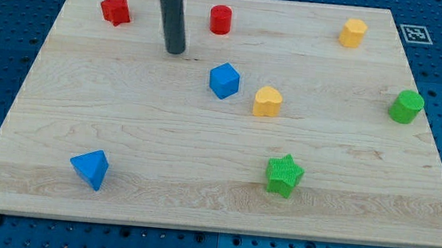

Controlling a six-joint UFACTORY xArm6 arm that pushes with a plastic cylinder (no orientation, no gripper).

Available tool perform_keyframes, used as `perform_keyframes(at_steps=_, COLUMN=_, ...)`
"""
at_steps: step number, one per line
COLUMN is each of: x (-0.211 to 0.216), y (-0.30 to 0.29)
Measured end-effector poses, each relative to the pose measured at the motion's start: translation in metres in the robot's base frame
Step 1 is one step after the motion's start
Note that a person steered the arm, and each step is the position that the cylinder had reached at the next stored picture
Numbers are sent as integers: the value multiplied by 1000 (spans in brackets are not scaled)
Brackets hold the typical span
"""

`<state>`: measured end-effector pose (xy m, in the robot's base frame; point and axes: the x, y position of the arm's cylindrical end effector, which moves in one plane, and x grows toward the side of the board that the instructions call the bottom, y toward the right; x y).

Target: Place the blue triangle parallel to the green star

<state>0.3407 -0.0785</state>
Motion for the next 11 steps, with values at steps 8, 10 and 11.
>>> perform_keyframes(at_steps=8, x=273, y=-116)
perform_keyframes(at_steps=10, x=261, y=-92)
perform_keyframes(at_steps=11, x=238, y=-88)
